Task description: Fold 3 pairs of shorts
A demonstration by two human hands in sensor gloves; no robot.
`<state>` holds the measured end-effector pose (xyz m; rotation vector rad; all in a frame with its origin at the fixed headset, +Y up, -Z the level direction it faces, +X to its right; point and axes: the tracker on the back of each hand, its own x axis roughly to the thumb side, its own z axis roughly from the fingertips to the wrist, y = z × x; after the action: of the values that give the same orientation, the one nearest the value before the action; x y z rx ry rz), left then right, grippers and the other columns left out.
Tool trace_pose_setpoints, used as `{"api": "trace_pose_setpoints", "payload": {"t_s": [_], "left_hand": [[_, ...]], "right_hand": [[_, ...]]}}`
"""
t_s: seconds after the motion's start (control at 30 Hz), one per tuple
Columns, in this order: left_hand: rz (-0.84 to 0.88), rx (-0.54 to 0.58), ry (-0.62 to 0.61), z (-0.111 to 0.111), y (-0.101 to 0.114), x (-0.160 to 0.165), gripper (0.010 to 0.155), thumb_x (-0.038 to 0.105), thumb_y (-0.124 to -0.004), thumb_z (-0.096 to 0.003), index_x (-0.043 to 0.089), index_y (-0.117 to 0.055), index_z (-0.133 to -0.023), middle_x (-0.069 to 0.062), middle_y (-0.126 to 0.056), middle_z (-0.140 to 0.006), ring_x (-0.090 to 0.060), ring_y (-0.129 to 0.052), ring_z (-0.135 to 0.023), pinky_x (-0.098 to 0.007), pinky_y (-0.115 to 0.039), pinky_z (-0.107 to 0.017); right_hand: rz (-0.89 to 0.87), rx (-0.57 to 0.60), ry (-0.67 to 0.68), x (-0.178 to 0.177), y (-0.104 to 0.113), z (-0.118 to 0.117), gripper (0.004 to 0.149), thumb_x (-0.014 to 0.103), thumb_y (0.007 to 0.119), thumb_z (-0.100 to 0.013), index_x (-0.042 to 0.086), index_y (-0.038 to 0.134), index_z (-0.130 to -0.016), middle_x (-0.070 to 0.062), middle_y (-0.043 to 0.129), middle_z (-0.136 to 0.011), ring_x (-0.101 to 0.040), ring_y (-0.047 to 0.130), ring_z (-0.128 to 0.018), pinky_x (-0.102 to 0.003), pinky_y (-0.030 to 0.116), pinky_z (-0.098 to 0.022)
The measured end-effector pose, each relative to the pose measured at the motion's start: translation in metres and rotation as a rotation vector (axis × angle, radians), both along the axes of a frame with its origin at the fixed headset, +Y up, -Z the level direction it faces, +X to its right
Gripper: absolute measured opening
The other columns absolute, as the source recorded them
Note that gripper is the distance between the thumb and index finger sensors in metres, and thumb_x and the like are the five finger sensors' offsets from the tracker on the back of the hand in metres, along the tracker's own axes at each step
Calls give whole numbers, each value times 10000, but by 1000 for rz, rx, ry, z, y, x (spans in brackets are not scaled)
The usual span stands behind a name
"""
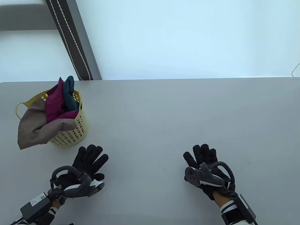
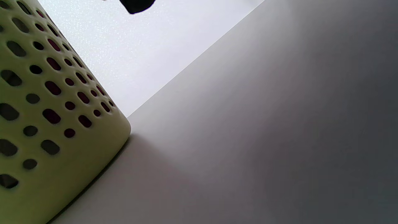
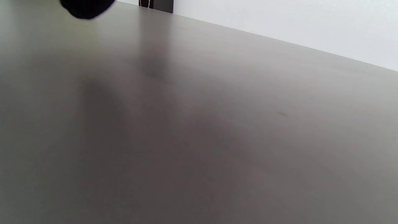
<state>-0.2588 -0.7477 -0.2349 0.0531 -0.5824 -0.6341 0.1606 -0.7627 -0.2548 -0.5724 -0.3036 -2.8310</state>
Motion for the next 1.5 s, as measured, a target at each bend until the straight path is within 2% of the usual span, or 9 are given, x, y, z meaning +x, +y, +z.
{"api": "trace_pose_setpoints", "payload": {"t_s": [0.37, 0.6, 0.7, 0.83, 0.87, 0.93, 1.03, 1.3, 1.5], "left_hand": [[-34, 98, -15, -1, 11, -2, 859, 572, -221, -448, 27, 161, -992, -360, -139, -1173, -540, -435, -1107, -695, -416, -778], [-30, 503, 144, -10, 92, -38, 1048, 691, -346, -395, -3, 178, -980, -377, -138, -1167, -550, -440, -1102, -705, -436, -766], [25, 482, 299, -23, 123, -61, 1085, 696, -465, -382, 24, 93, -1025, -322, -254, -1200, -521, -526, -1104, -690, -487, -769], [55, 337, 515, -53, 145, -91, 863, 608, -635, -404, 183, -339, -1095, -33, -696, -1107, -263, -872, -965, -538, -714, -737], [50, 253, 542, -61, 147, -96, 764, 575, -666, -414, 236, -445, -1061, 42, -786, -1029, -196, -936, -896, -504, -751, -720], [51, 266, 562, -67, 147, -99, 511, 464, -726, -438, 337, -635, -924, 142, -912, -833, -101, -1015, -731, -449, -817, -670], [40, 271, 569, -72, 159, -100, 422, 432, -725, -447, 382, -682, -864, 179, -944, -772, -63, -1041, -671, -426, -849, -651], [336, 611, 605, -70, 257, -103, 379, 360, -661, -510, 313, -661, -886, 87, -912, -776, -134, -1005, -652, -485, -836, -642], [446, 906, 414, -19, 342, -62, 360, 362, -607, -544, 304, -630, -899, 75, -888, -762, -134, -977, -635, -492, -822, -646]], "right_hand": [[-17, -12, -10, 0, 1, -1, 883, 601, 494, -466, 174, -44, -1020, -324, -57, -1006, -602, 9, -880, -697, 136, -595], [-40, 36, -3, -4, 12, 1, 881, 590, 505, -471, 171, -41, -1020, -327, -54, -1005, -604, 19, -882, -697, 142, -596], [-42, 41, 0, -5, 14, 1, 880, 588, 508, -472, 172, -38, -1021, -328, -52, -1005, -603, 22, -883, -697, 143, -596], [-39, 44, 3, -5, 13, 0, 879, 584, 513, -473, 169, -34, -1022, -331, -48, -1004, -606, 26, -881, -698, 147, -594], [-37, 48, 5, -5, 14, 1, 878, 583, 514, -473, 169, -32, -1022, -332, -45, -1005, -606, 29, -881, -698, 149, -594], [-36, 53, 7, -5, 16, 1, 876, 580, 517, -474, 167, -25, -1025, -333, -39, -1006, -608, 34, -881, -699, 152, -593], [-42, 58, 8, -5, 17, 1, 871, 575, 521, -475, 166, -13, -1029, -332, -33, -1008, -608, 42, -883, -698, 156, -593], [-39, 63, 1, -5, 18, 1, 862, 566, 526, -478, 164, 2, -1032, -336, -3, -1008, -609, 53, -882, -699, 164, -591], [-47, 89, -9, -4, 22, 0, 859, 561, 527, -479, 161, 8, -1033, -339, -4, -1006, -612, 63, -882, -700, 172, -590]]}}
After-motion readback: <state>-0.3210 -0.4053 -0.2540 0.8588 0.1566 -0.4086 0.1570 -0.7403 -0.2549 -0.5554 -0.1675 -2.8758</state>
